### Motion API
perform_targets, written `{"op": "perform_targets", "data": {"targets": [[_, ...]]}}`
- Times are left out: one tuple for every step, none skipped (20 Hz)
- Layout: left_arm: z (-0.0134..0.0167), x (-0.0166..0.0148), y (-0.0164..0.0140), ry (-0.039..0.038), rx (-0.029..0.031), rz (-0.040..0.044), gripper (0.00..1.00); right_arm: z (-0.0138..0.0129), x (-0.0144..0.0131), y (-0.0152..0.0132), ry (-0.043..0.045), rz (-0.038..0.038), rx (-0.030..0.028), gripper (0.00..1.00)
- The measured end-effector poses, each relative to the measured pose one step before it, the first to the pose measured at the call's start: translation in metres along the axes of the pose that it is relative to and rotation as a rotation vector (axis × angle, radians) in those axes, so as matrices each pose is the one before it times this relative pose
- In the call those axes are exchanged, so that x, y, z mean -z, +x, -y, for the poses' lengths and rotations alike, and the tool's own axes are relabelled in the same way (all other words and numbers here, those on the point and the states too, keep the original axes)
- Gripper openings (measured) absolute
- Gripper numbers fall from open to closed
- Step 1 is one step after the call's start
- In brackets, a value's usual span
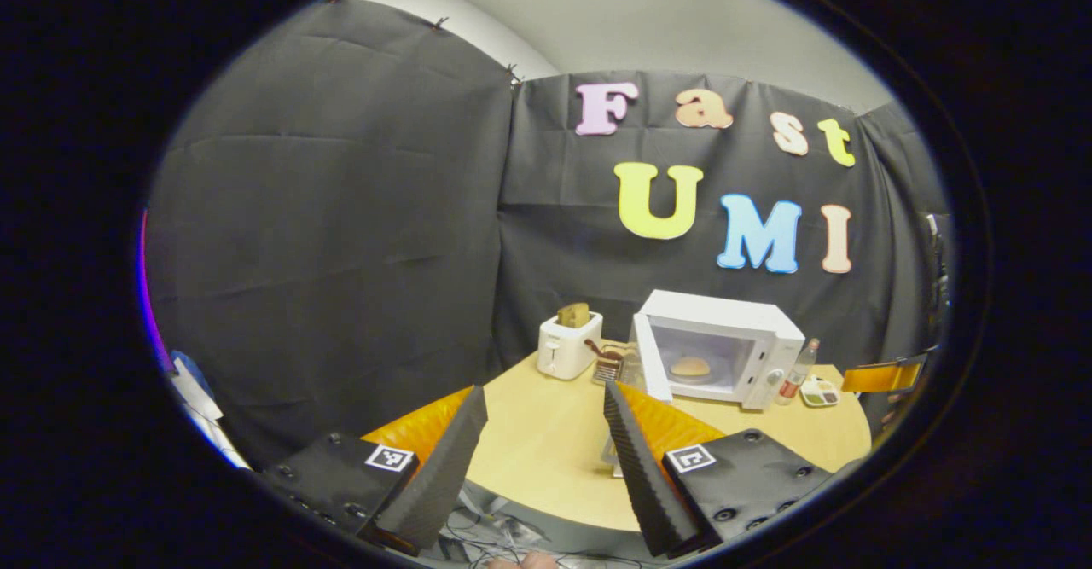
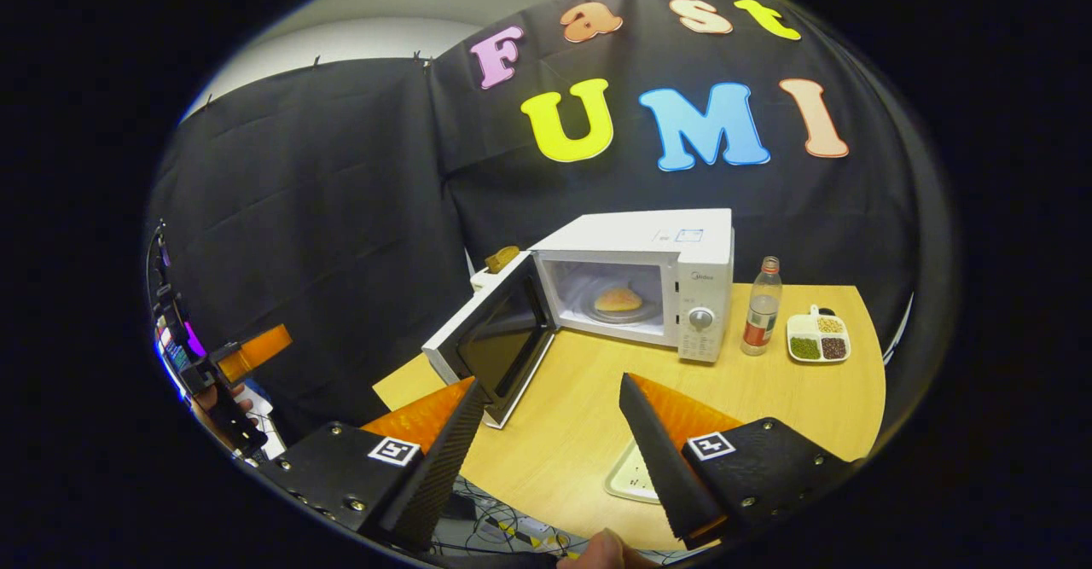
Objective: Open the microwave oven with the left hand, put the food in, and close the microwave oven.
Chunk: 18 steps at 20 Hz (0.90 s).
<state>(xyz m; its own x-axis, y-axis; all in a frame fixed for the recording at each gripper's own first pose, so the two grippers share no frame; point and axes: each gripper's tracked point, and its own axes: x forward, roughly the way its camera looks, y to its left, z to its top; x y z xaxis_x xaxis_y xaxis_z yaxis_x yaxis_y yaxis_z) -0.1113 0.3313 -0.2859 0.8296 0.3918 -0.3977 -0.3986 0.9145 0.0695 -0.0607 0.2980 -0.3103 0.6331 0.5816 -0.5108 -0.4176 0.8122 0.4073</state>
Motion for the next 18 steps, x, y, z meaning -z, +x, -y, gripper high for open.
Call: {"op": "perform_targets", "data": {"targets": [[-0.00058,0.00987,0.01999,-0.00096,0.02153,-0.01651,0.87,-0.00315,0.00233,0.00352,0.00594,-0.01086,0.01314,0.98],[-0.00262,0.01124,0.01928,0.00326,0.021,-0.02837,0.87,-0.00132,0.00172,0.00339,0.00488,-0.01096,0.02057,0.98],[-0.00125,0.01394,0.01819,0.00344,0.01986,-0.02533,0.87,0.00024,0.00498,0.00367,0.00958,-0.01661,0.02854,0.98],[-0.00261,0.01241,0.0217,0.00927,0.01961,-0.02449,0.87,-0.00156,0.00658,0.00441,0.01327,-0.02677,0.01761,0.98],[-0.00268,0.01323,0.02444,0.01139,0.02077,-0.02616,0.87,-0.00428,0.00796,0.00497,0.01422,-0.03319,0.01791,0.98],[-0.00059,0.01287,0.01956,0.00589,0.01985,-0.03031,0.87,-0.00108,0.0056,0.00301,0.01186,-0.02685,0.02019,0.98],[0.00188,0.01439,0.02016,0.00098,0.02745,-0.0324,0.87,0.00166,0.00235,0.00101,0.00833,-0.01079,0.02744,0.98],[0.00269,0.01392,0.01967,0.00382,0.02627,-0.0366,0.92,0.00291,0.00025,-0.00084,0.00487,0.00105,0.03285,0.98],[0.00421,0.01358,0.01789,0.01405,0.02233,-0.0533,0.87,0.00224,0.00109,-0.00164,0.00569,0.00097,0.02522,0.98],[0.00326,0.00759,0.01482,0.01508,0.0196,-0.02683,0.9,0.00194,0.00436,-0.00086,0.00541,-0.01041,0.01888,0.98],[0.00619,0.00494,0.01101,0.01234,0.02582,-0.0125,0.93,0.0034,0.00797,0.00108,0.00172,-0.02068,0.02144,0.98],[0.00909,0.00037,0.00919,0.00605,0.0314,-0.00184,0.95,0.00618,0.00783,0.00094,0.00478,-0.02784,0.02897,0.98],[0.00799,0.0007,0.00398,0.00822,0.0117,-0.00786,0.98,0.0041,0.00655,-0.00052,0.01128,-0.02354,0.01967,0.98],[0.006,0.00171,0.00837,0.01072,0.01536,-0.01009,0.89,0.00163,0.00326,-0.00028,0.017,-0.011,0.00762,0.98],[0.00939,0.00304,0.00517,-0.00002,0.02813,-0.00804,0.9,0.0018,0.00114,-0.00077,0.01347,-0.00453,0.01163,0.98],[0.01129,-0.00029,0.00464,-0.00682,0.02914,-0.00377,0.92,0.00324,0.00087,-0.00146,0.00652,-0.003,0.01305,0.98],[0.01158,-0.00246,0.00214,-0.0006,0.03281,0.0008,0.88,0.00309,0.00268,-0.00118,0.00213,-0.00279,0.01193,0.98],[0.01233,-0.00473,0.00404,0.01014,0.02696,0.00475,0.93,0.00279,0.00051,-0.00108,0.0012,0.00004,0.01218,0.98]]}}
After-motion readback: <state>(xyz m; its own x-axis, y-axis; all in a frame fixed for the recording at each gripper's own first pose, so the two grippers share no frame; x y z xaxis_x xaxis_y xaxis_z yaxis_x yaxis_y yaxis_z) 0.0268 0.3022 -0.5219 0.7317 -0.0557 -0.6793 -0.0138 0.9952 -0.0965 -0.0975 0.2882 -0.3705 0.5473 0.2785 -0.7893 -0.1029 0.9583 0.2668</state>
